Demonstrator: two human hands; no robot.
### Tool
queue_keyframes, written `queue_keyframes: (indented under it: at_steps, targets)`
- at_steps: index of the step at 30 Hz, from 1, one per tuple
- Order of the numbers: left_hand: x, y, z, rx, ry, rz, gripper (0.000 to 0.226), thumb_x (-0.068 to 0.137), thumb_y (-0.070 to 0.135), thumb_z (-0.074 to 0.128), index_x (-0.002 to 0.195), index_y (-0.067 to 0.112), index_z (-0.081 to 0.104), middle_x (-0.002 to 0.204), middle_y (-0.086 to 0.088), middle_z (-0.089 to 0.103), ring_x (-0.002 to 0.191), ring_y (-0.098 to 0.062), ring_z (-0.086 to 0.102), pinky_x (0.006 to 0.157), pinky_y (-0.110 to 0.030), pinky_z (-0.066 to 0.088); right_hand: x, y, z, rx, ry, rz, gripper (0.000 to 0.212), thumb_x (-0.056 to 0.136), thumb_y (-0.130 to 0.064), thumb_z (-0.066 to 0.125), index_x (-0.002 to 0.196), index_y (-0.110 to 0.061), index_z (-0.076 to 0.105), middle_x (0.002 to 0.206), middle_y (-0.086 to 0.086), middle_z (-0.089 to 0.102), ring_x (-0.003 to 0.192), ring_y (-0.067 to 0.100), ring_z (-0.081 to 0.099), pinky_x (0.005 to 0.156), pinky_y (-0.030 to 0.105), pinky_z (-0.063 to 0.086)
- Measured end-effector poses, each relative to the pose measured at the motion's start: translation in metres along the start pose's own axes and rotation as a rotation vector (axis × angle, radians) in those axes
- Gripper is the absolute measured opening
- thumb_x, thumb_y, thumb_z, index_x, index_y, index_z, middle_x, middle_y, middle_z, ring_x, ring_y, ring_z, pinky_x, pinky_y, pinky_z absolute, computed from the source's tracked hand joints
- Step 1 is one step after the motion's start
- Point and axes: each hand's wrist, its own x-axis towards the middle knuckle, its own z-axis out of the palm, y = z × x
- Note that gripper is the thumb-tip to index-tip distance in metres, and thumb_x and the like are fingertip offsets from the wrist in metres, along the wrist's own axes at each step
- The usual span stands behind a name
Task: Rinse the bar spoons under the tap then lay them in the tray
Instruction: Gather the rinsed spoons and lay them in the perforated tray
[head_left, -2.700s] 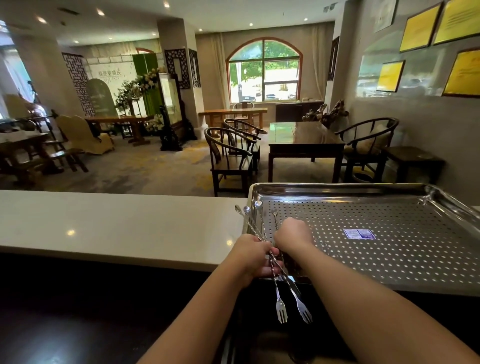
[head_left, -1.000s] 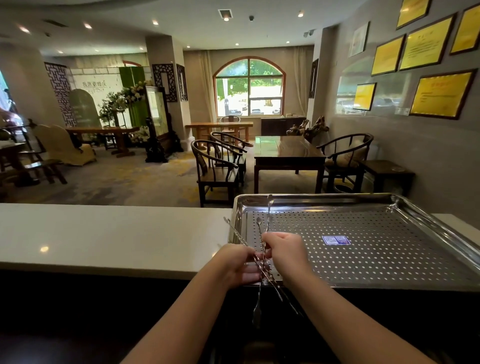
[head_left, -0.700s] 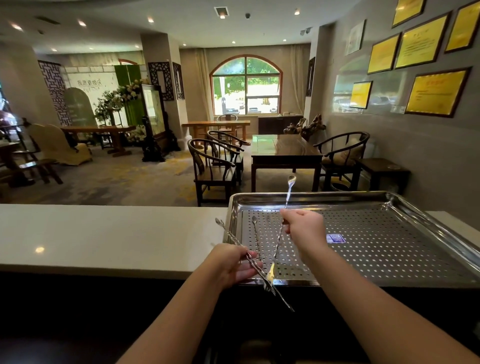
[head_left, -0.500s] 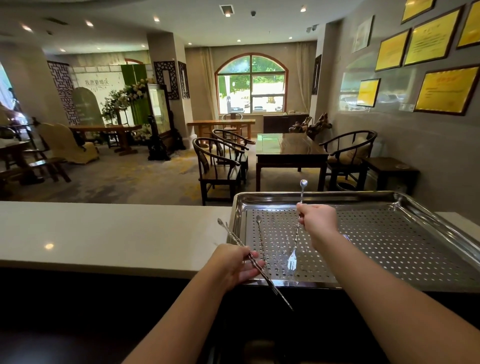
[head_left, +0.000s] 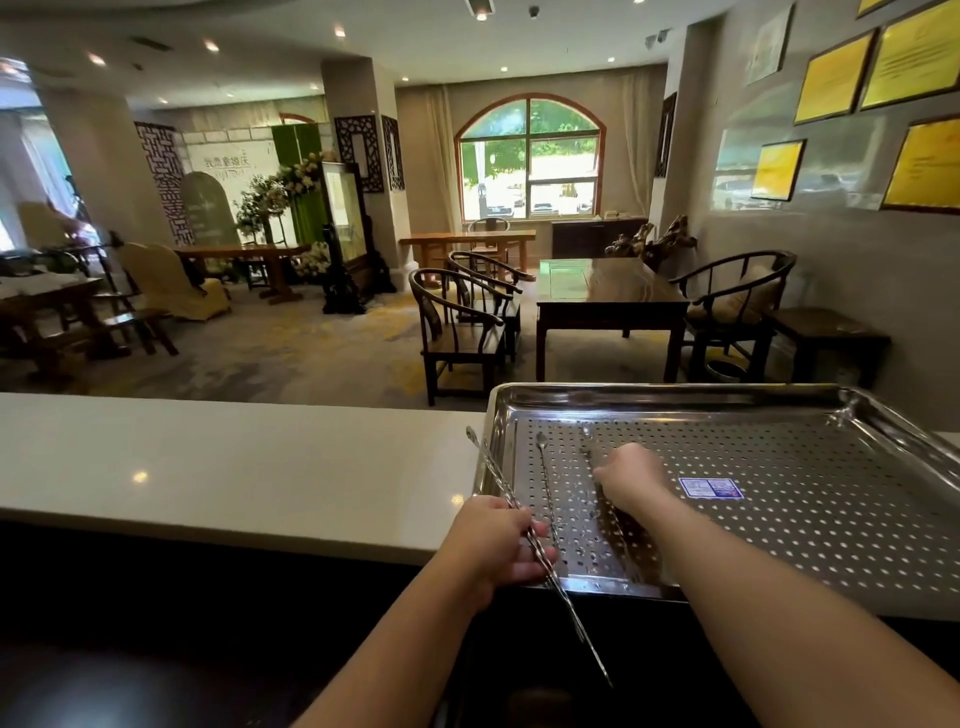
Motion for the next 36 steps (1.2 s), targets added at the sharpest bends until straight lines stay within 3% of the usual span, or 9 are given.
queue_keyframes:
  at_steps: [5,9,11,16,18,23,26,30,36]
  targets:
    - [0.005,-0.003,0.001,-0.002,0.009,-0.005,0.021,0.096,0.002,0.046,0.115,-0.006,0.046,0.077,-0.014,0.059,0.056,-0.026,0.062,0.043,-0.029,0.055,0.0,-0.001,0.006,-0.115,0.103,-0.003,0.027,0.091,-0.016,0.06,0.065,-0.009,0.057,0.068,0.003,0.058,0.057,0.014,0.051,0.043,0.024,0.035]
    - [0.006,-0.003,0.001,0.001,-0.002,-0.006,0.017,0.095,0.002,0.047,0.112,-0.005,0.048,0.078,-0.015,0.059,0.053,-0.024,0.062,0.045,-0.029,0.056,-0.002,-0.005,0.009,-0.216,0.112,-0.025,0.03,0.088,-0.002,0.052,0.059,-0.009,0.054,0.069,0.006,0.06,0.07,0.023,0.061,0.061,0.031,0.056]
    - [0.006,-0.004,0.0,0.001,-0.009,-0.006,0.018,0.096,0.002,0.047,0.113,-0.005,0.048,0.078,-0.015,0.059,0.055,-0.024,0.062,0.044,-0.029,0.056,-0.004,-0.005,0.009,-0.241,0.099,-0.042,0.029,0.088,0.0,0.05,0.061,-0.009,0.056,0.069,0.006,0.06,0.071,0.023,0.062,0.065,0.033,0.058]
    - [0.005,-0.004,0.0,0.02,-0.021,0.009,0.02,0.096,0.001,0.045,0.114,-0.007,0.047,0.076,-0.014,0.057,0.055,-0.025,0.059,0.044,-0.03,0.057,-0.015,-0.008,-0.001,-0.057,0.112,-0.057,0.036,0.093,-0.021,0.057,0.059,-0.009,0.053,0.062,0.003,0.055,0.053,0.015,0.048,0.046,0.025,0.037]
    - [0.004,-0.004,-0.001,0.038,-0.022,0.015,0.021,0.096,0.001,0.046,0.115,-0.007,0.048,0.078,-0.013,0.057,0.056,-0.025,0.061,0.048,-0.032,0.058,-0.033,-0.016,-0.009,0.121,0.031,-0.09,0.032,0.091,-0.023,0.058,0.062,-0.01,0.058,0.059,0.003,0.055,0.05,0.016,0.044,0.046,0.023,0.036]
    - [0.006,-0.004,-0.004,0.052,-0.053,0.014,0.029,0.094,0.007,0.054,0.12,-0.003,0.049,0.086,-0.013,0.065,0.059,-0.023,0.068,0.055,-0.036,0.06,-0.101,-0.028,-0.032,0.447,-0.412,-0.172,0.017,0.081,-0.016,0.066,0.074,-0.002,0.071,0.058,0.004,0.066,0.041,0.009,0.053,0.036,0.019,0.035]
    - [0.007,-0.005,-0.006,0.031,-0.058,0.007,0.036,0.091,0.005,0.059,0.123,-0.004,0.048,0.089,-0.016,0.068,0.055,-0.02,0.07,0.042,-0.028,0.055,-0.122,-0.025,-0.036,0.48,-0.462,-0.178,0.021,0.078,-0.026,0.072,0.073,-0.006,0.074,0.057,0.003,0.067,0.04,0.009,0.054,0.035,0.017,0.034]
    - [0.008,-0.006,-0.005,-0.002,-0.04,0.007,0.042,0.089,0.006,0.062,0.126,-0.006,0.047,0.094,-0.018,0.066,0.066,-0.023,0.069,0.043,-0.027,0.055,-0.128,-0.02,-0.037,0.502,-0.453,-0.183,0.011,0.078,-0.014,0.071,0.073,-0.005,0.072,0.065,0.007,0.067,0.04,0.01,0.054,0.039,0.018,0.033]
    - [0.008,-0.006,-0.004,-0.011,-0.015,0.008,0.038,0.089,0.006,0.062,0.123,-0.007,0.051,0.081,-0.013,0.061,0.061,-0.019,0.065,0.04,-0.024,0.053,-0.136,-0.014,-0.033,0.52,-0.468,-0.131,0.016,0.08,-0.014,0.07,0.069,-0.003,0.069,0.062,0.016,0.063,0.046,0.017,0.055,0.045,0.023,0.041]
